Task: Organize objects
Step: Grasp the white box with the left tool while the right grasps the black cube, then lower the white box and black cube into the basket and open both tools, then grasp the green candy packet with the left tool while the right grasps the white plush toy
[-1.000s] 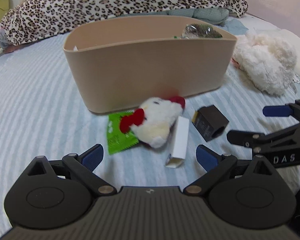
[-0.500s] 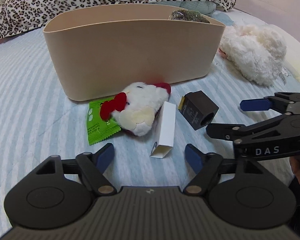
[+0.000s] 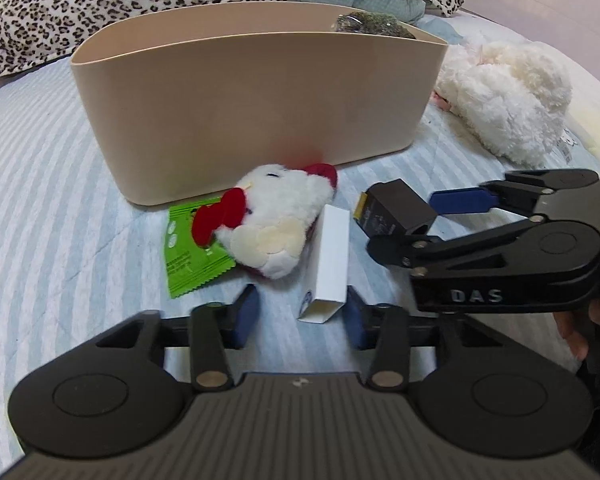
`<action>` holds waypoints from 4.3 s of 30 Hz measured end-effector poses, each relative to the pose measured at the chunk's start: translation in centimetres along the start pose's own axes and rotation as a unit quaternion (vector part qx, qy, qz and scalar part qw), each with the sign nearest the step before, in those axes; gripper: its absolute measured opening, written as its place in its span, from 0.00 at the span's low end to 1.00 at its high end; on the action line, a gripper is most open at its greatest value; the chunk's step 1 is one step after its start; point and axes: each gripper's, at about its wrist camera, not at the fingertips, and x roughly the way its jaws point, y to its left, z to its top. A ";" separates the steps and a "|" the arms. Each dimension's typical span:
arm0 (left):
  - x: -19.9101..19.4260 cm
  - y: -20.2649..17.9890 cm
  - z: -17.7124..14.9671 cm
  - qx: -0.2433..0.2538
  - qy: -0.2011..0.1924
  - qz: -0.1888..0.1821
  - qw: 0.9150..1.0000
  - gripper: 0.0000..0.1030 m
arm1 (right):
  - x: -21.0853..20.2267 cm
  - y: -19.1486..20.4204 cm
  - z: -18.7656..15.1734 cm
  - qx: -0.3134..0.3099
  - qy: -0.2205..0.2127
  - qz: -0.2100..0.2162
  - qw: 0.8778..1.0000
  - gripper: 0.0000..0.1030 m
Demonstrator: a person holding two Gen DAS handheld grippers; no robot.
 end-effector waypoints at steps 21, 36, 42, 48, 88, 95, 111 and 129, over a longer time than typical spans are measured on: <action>-2.4 -0.2 -0.4 0.013 -0.028 -0.013 0.999 0.14 | -3.4 -1.1 -0.5 0.042 -0.017 -0.005 0.999 0.28; -8.7 1.8 3.0 0.010 -0.129 0.049 0.990 0.14 | -10.4 -2.8 4.3 0.057 -0.132 -0.022 0.989 0.28; -9.7 2.8 6.4 0.021 -0.173 0.078 0.982 0.15 | -10.8 -3.6 7.8 0.064 -0.171 -0.033 0.983 0.28; -8.4 3.7 10.3 0.019 -0.188 0.090 0.978 0.15 | -9.2 -3.8 10.7 0.061 -0.189 -0.046 0.979 0.28; -7.8 5.7 9.9 0.010 -0.119 0.128 0.985 0.92 | -6.7 -0.6 10.9 0.009 -0.126 -0.058 0.990 0.89; -7.5 6.1 6.3 0.004 -0.096 0.125 0.987 0.94 | -7.0 -0.2 8.2 0.017 -0.090 -0.049 0.995 0.93; -3.5 8.8 1.2 -0.005 -0.039 0.153 0.987 0.94 | -0.3 3.1 4.4 0.039 -0.010 -0.007 0.999 0.97; -2.0 9.5 -0.4 0.001 -0.021 0.145 0.989 0.94 | 3.8 6.8 4.4 -0.029 0.017 0.027 0.999 0.89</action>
